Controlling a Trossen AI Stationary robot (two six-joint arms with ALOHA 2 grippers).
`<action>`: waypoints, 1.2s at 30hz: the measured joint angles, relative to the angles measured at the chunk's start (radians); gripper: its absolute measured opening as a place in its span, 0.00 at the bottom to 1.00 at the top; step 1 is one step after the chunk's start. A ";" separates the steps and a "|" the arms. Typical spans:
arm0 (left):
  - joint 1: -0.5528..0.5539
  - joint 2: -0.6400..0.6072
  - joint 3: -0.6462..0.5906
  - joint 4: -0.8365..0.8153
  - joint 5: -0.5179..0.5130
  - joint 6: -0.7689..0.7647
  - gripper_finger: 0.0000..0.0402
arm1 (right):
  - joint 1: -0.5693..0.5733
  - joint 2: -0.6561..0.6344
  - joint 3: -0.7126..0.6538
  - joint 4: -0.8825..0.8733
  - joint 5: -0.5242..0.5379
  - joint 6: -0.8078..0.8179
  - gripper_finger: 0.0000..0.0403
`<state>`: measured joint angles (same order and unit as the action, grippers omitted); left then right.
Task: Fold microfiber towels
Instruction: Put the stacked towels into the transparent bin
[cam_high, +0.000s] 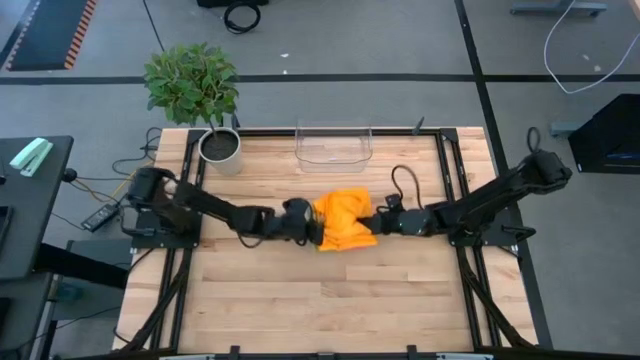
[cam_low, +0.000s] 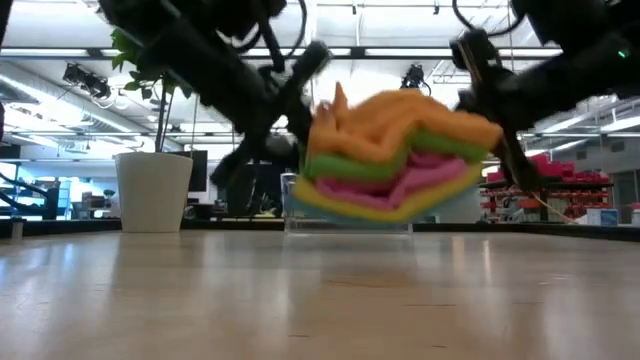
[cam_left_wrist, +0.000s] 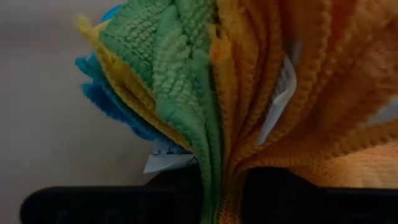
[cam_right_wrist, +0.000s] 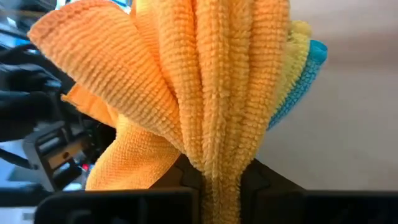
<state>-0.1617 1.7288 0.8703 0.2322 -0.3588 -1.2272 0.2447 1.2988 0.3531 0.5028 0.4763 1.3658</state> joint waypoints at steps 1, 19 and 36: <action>0.011 -0.025 0.000 -0.009 -0.001 0.021 0.17 | -0.017 -0.021 0.008 -0.005 -0.001 -0.021 0.10; 0.547 -0.223 0.055 -0.022 0.340 0.240 0.17 | -0.610 0.036 0.565 -0.535 -0.299 -0.493 0.10; 0.759 0.048 0.335 -0.291 0.516 0.425 0.17 | -0.817 0.349 0.791 -0.766 -0.388 -0.702 0.10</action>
<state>0.5968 1.7769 1.2053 -0.0591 0.1572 -0.8023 -0.5721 1.6480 1.1444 -0.2633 0.0883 0.6637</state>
